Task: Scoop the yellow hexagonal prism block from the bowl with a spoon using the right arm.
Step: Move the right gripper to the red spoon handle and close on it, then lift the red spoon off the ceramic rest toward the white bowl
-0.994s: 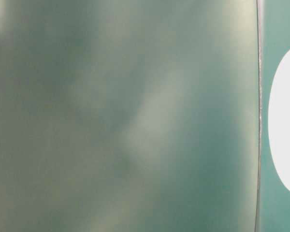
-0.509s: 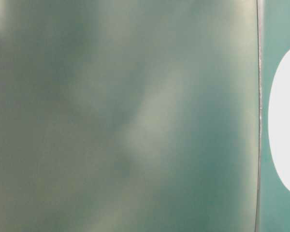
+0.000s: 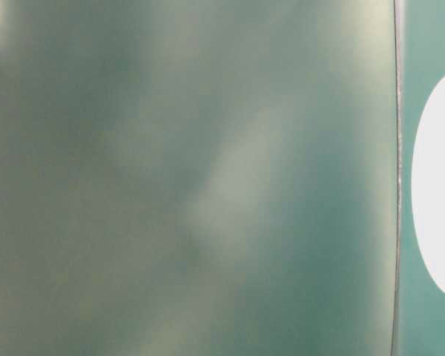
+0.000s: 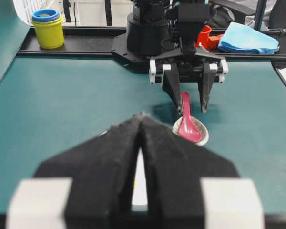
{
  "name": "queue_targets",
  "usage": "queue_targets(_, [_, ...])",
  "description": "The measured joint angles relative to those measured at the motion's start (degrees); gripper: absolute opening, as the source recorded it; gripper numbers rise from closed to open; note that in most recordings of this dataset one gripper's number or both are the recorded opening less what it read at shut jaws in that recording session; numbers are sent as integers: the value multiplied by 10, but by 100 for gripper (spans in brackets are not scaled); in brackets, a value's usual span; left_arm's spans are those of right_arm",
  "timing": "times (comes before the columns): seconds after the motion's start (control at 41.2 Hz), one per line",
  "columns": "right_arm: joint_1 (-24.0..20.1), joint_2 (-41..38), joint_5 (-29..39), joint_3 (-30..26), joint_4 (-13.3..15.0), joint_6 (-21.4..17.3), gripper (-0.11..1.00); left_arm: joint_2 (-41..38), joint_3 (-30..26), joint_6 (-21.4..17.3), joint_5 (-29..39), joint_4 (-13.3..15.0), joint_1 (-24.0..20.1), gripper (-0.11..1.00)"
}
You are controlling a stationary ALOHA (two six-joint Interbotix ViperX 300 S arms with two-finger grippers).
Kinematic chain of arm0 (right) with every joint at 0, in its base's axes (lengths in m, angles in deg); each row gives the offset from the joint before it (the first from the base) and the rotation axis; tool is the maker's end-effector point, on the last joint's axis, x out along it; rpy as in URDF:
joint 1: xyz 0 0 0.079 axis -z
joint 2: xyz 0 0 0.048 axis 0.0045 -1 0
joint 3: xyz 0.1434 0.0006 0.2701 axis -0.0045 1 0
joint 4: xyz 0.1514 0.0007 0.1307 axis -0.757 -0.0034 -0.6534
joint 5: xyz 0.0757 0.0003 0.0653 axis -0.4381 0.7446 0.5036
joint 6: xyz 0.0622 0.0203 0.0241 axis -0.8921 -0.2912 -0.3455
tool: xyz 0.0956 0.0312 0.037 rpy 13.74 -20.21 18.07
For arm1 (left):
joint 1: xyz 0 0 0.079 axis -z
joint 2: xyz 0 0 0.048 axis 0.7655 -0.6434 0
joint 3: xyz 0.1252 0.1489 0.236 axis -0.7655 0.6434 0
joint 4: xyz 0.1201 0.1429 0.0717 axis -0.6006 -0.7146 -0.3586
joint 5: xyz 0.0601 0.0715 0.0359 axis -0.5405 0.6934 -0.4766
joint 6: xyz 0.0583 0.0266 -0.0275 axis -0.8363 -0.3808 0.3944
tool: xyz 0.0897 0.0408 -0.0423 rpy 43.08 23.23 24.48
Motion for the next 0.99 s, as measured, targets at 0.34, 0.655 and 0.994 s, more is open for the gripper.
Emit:
queue_targets(0.34, [1, -13, -1, 4, -2, -5, 59, 1, 0, 0, 0, 0, 0, 3])
queue_targets(0.655, [0, -14, -10, 7, -2, -5, 55, 0, 0, 0, 0, 1, -1, 3])
queue_targets(0.994, [0, -14, -19, 9, -2, -5, 47, -1, 0, 0, 0, 1, -1, 3])
